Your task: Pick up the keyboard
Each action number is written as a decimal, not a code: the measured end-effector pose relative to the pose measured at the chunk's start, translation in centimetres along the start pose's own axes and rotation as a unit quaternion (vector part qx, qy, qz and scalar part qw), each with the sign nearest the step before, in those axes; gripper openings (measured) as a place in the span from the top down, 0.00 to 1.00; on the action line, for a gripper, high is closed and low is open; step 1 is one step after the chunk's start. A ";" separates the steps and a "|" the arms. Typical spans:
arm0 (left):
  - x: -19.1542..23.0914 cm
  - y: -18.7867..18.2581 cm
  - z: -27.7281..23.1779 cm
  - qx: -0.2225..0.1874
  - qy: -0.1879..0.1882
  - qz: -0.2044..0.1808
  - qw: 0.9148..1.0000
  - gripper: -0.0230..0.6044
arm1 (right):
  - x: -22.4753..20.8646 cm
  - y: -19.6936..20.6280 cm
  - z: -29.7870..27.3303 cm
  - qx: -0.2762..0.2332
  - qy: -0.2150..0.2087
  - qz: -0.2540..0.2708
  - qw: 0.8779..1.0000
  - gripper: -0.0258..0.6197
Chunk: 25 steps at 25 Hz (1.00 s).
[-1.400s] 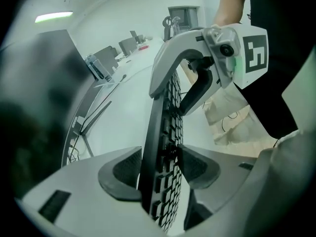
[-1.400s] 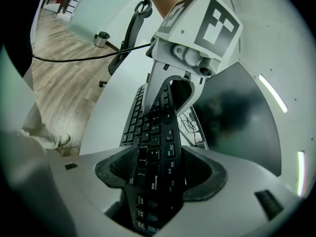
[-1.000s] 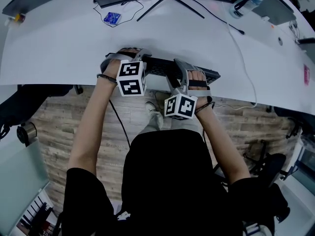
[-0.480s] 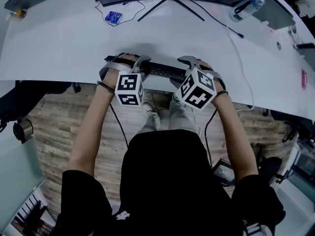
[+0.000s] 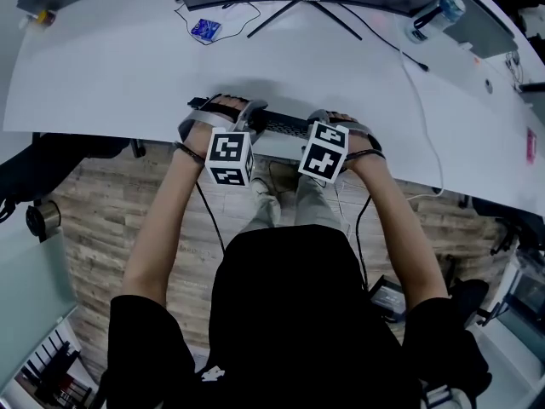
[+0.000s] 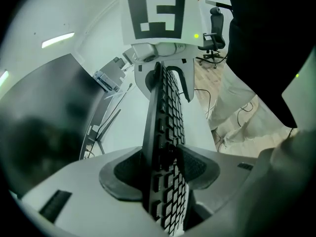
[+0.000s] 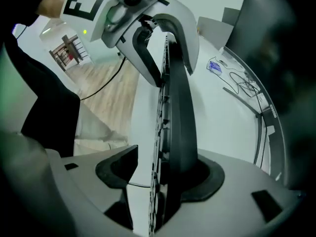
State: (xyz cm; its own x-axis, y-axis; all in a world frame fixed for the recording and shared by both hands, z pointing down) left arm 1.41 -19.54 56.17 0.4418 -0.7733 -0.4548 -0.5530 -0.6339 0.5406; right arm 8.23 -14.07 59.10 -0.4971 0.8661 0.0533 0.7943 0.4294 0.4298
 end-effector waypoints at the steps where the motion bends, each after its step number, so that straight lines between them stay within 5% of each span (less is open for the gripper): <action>1: 0.0 0.0 0.0 0.001 0.000 0.000 1.000 0.61 | 0.0 0.1 0.0 0.003 0.004 0.010 1.000 0.56; 3: 0.0 0.0 0.0 0.000 0.000 -0.001 1.000 0.61 | -0.3 0.2 0.0 0.003 0.019 0.023 1.000 0.76; 13: 0.8 -0.8 0.8 -0.008 0.073 0.052 0.996 0.56 | 0.1 0.1 -0.2 0.009 0.037 0.034 0.999 0.79; 25: -1.8 -0.9 -2.8 0.018 0.194 0.086 0.977 0.55 | 0.4 0.1 -0.4 0.015 0.062 0.051 0.997 0.80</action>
State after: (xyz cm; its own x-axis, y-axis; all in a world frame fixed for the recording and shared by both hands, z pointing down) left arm 3.08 -17.61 58.47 0.5714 -0.8189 -0.0535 -0.6638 -0.4995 0.5567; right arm 7.94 -13.77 59.49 -0.4517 0.8681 0.2061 0.8514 0.3504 0.3903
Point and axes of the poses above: the fingertips, and each gripper's own axes: z backward along the fingers, x to its left, y out of its underside, the point moved 2 cm from there along z, backward along the fingers, and after that the axes turned 15 degrees about -x, right-handed, at the moved point
